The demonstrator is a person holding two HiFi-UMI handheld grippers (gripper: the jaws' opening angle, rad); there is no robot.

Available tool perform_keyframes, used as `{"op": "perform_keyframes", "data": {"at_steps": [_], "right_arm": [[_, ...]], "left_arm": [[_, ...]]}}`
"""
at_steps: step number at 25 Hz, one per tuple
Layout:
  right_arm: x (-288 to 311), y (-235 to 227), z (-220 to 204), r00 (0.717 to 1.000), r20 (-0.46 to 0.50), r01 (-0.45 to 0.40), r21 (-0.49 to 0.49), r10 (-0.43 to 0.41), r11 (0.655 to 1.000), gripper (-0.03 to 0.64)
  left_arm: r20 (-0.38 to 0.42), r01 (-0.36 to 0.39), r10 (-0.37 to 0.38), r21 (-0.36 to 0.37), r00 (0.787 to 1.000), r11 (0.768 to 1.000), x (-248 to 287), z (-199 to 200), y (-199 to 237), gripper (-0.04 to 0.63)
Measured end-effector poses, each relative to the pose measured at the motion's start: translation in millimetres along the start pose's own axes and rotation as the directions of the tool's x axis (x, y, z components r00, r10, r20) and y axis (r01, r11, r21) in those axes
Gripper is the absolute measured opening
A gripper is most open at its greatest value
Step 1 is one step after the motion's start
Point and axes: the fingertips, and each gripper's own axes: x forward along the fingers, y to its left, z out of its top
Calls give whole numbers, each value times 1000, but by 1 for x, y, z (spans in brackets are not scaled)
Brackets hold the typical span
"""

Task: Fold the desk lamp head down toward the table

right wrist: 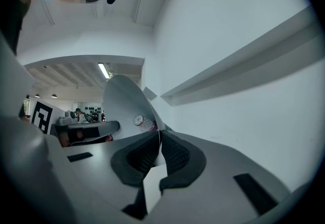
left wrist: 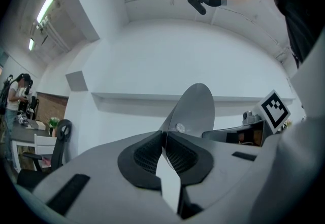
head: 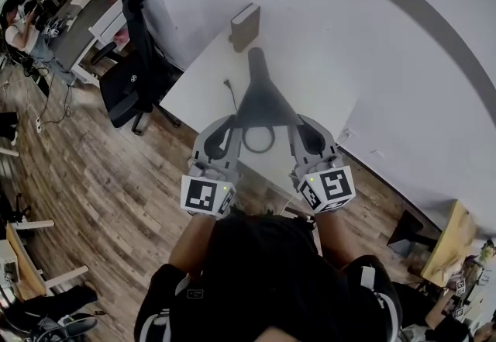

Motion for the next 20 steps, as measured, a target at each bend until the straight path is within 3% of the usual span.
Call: {"op": "perform_keyframes", "data": {"at_steps": [6,13,20], "right_arm": [[-2,5,-16,1000,-29,3,-7,-3,1000,23],[-3,5,-37,999,-52,3,-42,-5,999,23],[-5,3,-60,999,-50,14,-64,-18,998,23]], "left_arm": [[-29,-6,8,40,1000,999,-10,-19,0,38],[30,-31,30,48,999,998,-12,-29,-1,37],[-6,-33,34,81,999,996,-17,-56,-3,35]]}}
